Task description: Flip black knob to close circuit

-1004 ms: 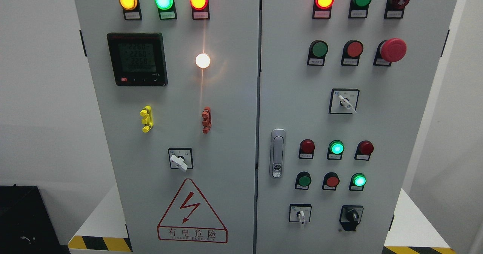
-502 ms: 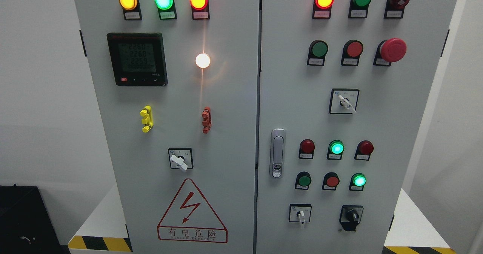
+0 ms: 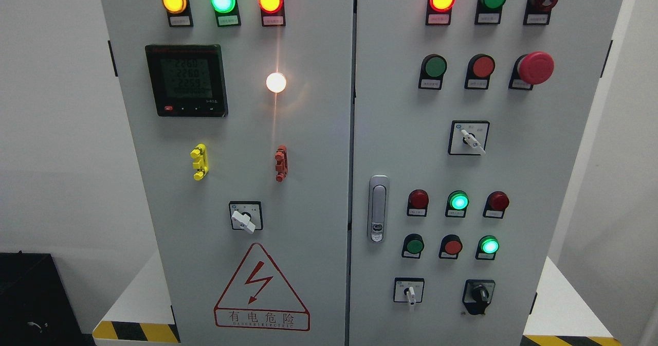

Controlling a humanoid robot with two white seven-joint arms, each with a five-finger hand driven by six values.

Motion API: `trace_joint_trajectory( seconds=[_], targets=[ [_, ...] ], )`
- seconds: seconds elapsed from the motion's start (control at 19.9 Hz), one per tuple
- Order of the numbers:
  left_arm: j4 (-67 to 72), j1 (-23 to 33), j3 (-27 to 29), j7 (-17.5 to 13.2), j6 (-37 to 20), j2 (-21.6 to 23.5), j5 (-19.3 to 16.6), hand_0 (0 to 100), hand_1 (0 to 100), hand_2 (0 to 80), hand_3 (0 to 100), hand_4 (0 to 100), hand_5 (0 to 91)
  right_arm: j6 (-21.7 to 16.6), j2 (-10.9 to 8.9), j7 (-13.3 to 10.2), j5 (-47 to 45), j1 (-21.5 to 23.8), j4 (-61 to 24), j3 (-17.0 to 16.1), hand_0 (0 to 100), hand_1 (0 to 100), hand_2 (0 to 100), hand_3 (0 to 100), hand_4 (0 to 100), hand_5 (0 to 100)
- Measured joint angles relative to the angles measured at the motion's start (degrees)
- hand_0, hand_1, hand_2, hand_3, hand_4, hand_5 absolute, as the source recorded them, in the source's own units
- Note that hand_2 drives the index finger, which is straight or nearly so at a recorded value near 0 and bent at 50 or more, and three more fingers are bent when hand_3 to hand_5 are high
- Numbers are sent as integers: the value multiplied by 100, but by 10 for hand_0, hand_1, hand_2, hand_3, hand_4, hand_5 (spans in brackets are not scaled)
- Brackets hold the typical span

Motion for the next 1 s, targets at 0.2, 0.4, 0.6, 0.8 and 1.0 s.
trace_joint_trajectory(
  seconds=[0.2, 0.4, 0.6, 0.8, 1.0],
  targets=[
    [0, 0, 0, 0, 0, 0, 0, 120, 556, 0, 0, 0, 0, -51, -101, -13, 556, -60, -753, -7, 0, 228, 908, 1000, 942, 1000],
    [0, 0, 0, 0, 0, 0, 0, 120, 556, 0, 0, 0, 0, -68, -165, 19, 1219, -94, -1517, -101, 0, 135, 935, 1000, 968, 1000],
    [0, 0, 0, 0, 0, 0, 0, 120, 556, 0, 0, 0, 0, 155, -211, 154, 1702, -154, -2286, -199, 0, 0, 941, 1000, 979, 1000],
    [0, 0, 0, 0, 0, 0, 0, 120, 556, 0, 0, 0, 0, 224, -237, 263, 2161, -269, -2971, -306, 0, 0, 942, 1000, 981, 1000],
    [0, 0, 0, 0, 0, 0, 0, 120, 556, 0, 0, 0, 0, 238, -253, 386, 2459, -440, -3561, -388, 0, 0, 943, 1000, 988, 1000]
  ],
)
